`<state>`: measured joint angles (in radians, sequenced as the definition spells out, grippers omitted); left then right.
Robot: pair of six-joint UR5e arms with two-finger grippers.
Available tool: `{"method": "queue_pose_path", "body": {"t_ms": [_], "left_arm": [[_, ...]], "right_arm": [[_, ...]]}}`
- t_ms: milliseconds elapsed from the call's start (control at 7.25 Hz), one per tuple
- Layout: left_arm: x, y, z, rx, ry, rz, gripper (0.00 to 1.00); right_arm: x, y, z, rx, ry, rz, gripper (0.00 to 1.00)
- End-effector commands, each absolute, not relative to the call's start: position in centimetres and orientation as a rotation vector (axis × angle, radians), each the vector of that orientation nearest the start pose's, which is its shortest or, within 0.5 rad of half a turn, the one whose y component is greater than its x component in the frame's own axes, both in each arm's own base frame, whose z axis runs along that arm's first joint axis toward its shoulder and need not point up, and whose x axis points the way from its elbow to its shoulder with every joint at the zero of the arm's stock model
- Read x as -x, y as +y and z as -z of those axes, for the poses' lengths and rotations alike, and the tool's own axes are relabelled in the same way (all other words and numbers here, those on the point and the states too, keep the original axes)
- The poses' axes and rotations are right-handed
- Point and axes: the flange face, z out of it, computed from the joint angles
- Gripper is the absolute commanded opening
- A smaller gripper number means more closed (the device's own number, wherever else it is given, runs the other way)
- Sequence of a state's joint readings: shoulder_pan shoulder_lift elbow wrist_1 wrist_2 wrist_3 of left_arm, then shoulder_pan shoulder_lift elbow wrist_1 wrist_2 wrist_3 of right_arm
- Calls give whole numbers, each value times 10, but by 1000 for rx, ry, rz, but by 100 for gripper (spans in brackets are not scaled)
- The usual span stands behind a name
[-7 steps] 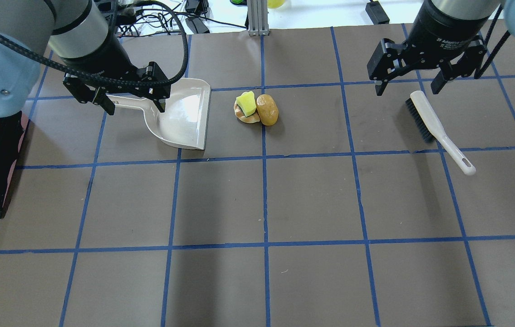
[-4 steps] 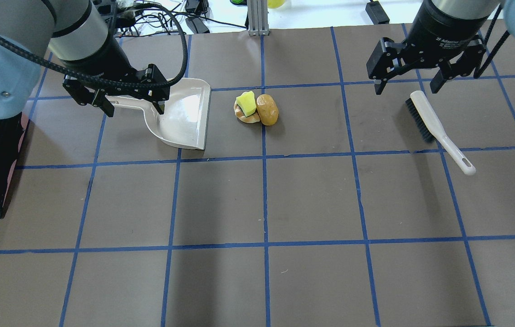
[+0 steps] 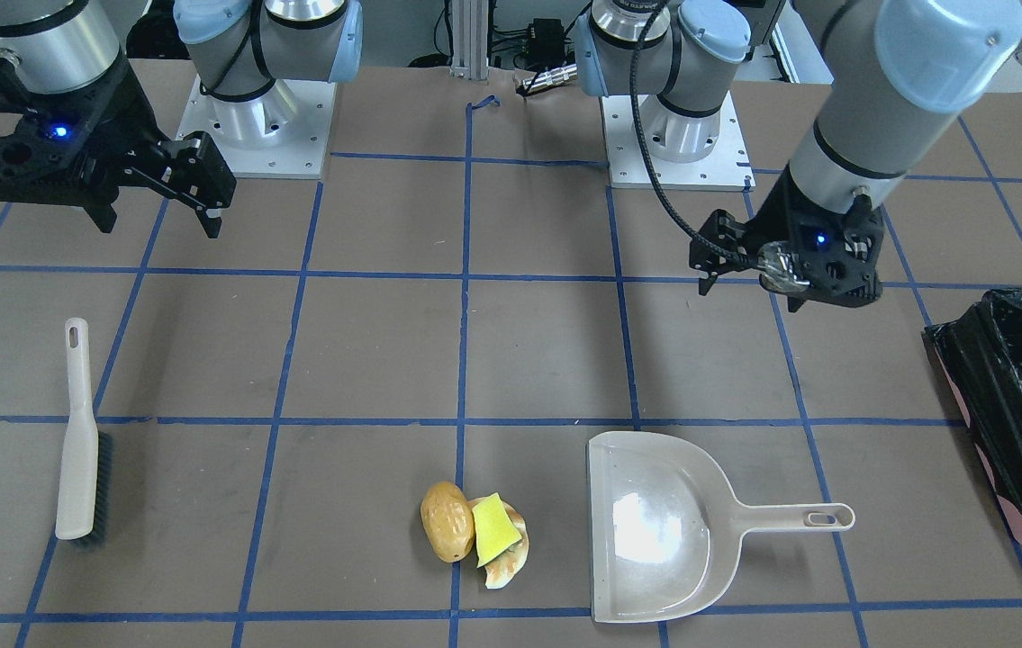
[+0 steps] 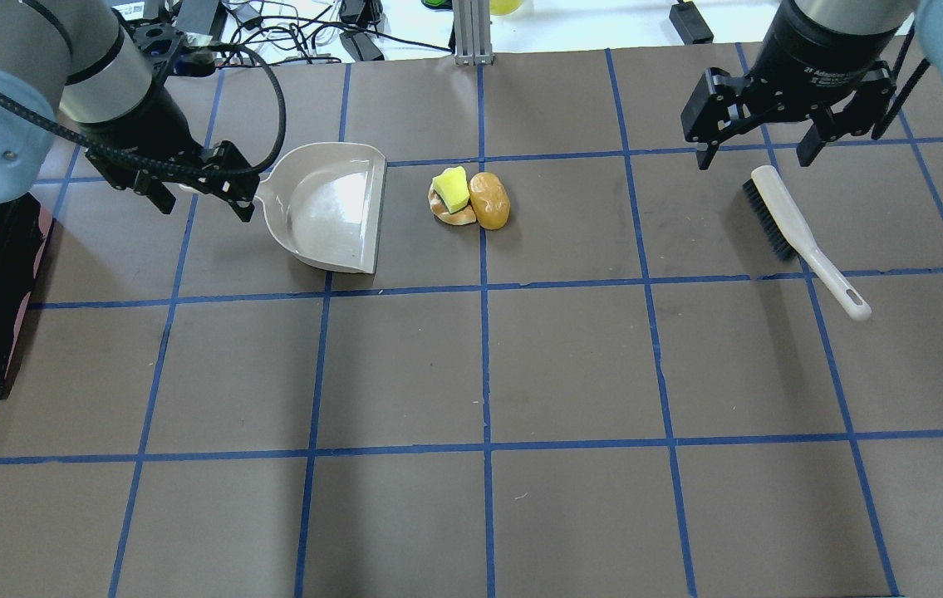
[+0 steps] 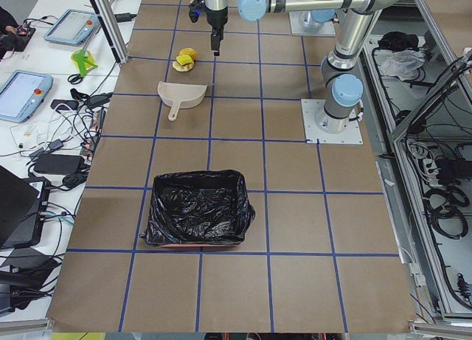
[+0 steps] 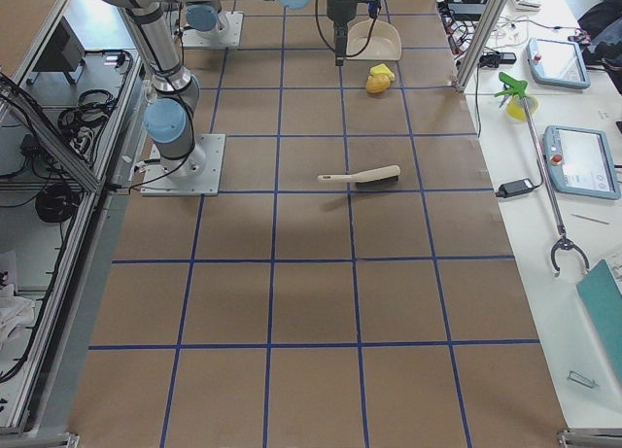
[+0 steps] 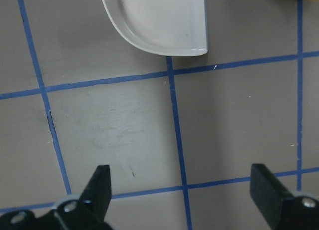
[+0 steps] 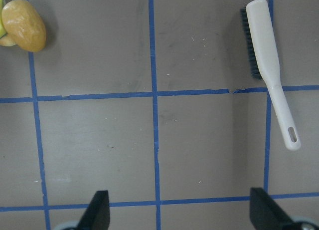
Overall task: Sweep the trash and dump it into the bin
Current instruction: 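Move the left gripper to the dustpan handle while the right gripper approaches the brush handle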
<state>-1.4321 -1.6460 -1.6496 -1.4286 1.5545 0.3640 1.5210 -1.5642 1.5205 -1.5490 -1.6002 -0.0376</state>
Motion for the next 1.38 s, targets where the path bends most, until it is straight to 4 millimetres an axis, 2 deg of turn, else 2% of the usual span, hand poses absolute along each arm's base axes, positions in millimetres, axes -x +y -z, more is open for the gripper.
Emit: {"method": "queue_pose_path", "body": {"t_ms": [0, 138, 276, 414, 552, 690, 828, 966, 1103, 1241], "left_arm": [[-25, -552, -399, -646, 3072, 33, 100], [-55, -560, -389, -820, 2999, 27, 100], [-62, -576, -372, -1067, 2894, 68, 100], [-68, -589, -352, -1297, 2779, 79, 100], [-73, -605, -346, -1543, 2576, 136, 100], [-76, -613, -340, -1597, 2503, 164, 100], [-74, -616, -330, -1624, 2506, 142, 100], [-64, -620, -317, -1669, 2505, 124, 100], [-42, -626, -302, -1727, 2489, 101, 100], [-33, -634, -290, -1781, 2444, 66, 100]], "right_arm": [[-55, -508, -498, 235, 3183, -13, 100], [-23, -509, -482, 343, 3167, -44, 100], [7, -509, -460, 384, 3156, -41, 100], [29, -509, -435, 466, 3153, -17, 100], [53, -504, -408, 503, 3151, 0, 100], [75, -495, -382, 474, 3125, -47, 100], [91, -504, -361, 513, 3145, -20, 100], [96, -515, -333, 510, 3118, -57, 100], [101, -526, -315, 515, 3126, -41, 100], [104, -533, -295, 512, 3112, -72, 100]]}}
